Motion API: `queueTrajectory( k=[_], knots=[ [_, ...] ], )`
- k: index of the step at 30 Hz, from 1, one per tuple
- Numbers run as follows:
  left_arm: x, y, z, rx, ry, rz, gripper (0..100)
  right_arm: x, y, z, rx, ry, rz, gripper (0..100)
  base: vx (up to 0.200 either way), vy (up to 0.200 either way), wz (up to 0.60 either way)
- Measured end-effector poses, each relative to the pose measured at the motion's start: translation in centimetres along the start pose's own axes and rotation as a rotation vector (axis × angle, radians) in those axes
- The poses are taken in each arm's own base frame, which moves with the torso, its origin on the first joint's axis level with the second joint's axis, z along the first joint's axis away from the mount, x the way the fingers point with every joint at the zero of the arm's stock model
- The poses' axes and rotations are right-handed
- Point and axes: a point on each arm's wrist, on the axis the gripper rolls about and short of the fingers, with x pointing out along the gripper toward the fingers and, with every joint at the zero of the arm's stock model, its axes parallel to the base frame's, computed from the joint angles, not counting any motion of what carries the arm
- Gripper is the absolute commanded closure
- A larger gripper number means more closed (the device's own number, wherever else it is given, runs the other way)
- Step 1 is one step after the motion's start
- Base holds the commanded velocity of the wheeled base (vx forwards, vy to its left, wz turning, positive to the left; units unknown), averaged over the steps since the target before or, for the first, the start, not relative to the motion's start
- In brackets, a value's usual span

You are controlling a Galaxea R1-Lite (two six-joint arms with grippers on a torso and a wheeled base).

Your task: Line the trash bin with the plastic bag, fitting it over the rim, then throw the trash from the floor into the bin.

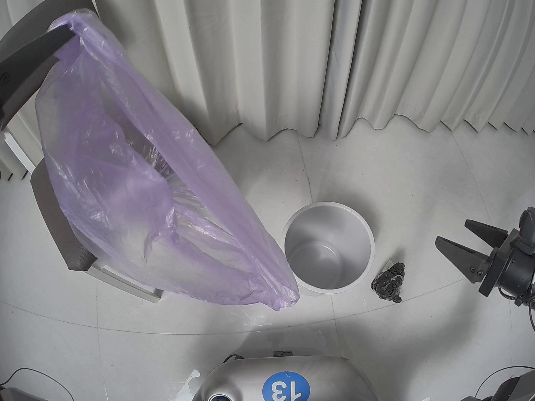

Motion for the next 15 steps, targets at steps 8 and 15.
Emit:
queueTrajectory(
  k=[8,15],
  knots=[
    [-0.3,-0.2,0.3,-0.011,-0.013,-0.02,100,2.1,0.9,0.4,0.012,0.029,0.011,0,0.0,0.0,0.0],
    [-0.4,-0.4,0.5,-0.02,-0.023,-0.043,100,3.6,1.7,-0.1,0.004,0.064,0.037,0,0.0,0.0,0.0]
  ],
)
